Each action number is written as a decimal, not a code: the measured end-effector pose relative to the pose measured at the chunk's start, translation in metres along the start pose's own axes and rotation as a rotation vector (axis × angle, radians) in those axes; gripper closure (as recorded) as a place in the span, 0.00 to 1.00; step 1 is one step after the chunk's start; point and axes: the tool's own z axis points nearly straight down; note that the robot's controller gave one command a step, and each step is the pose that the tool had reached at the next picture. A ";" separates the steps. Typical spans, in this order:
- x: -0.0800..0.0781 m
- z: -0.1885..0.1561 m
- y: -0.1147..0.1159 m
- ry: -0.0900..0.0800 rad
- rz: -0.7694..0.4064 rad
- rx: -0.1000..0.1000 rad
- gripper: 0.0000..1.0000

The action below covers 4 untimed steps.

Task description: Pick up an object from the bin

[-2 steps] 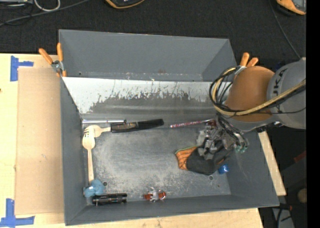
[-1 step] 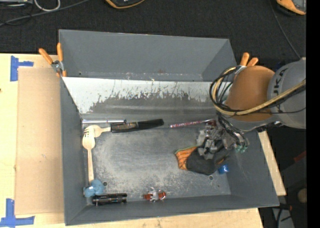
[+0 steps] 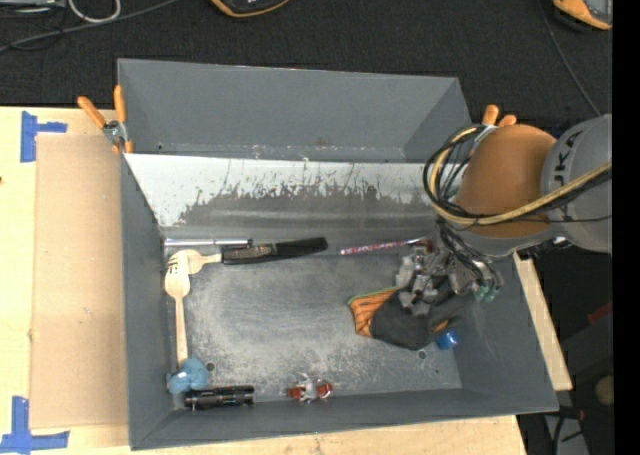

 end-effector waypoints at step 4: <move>-0.001 -0.086 0.002 -0.001 -0.003 -0.001 1.00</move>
Offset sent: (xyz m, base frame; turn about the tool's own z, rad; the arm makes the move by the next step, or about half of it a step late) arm -0.0004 0.0005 0.0342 -0.0005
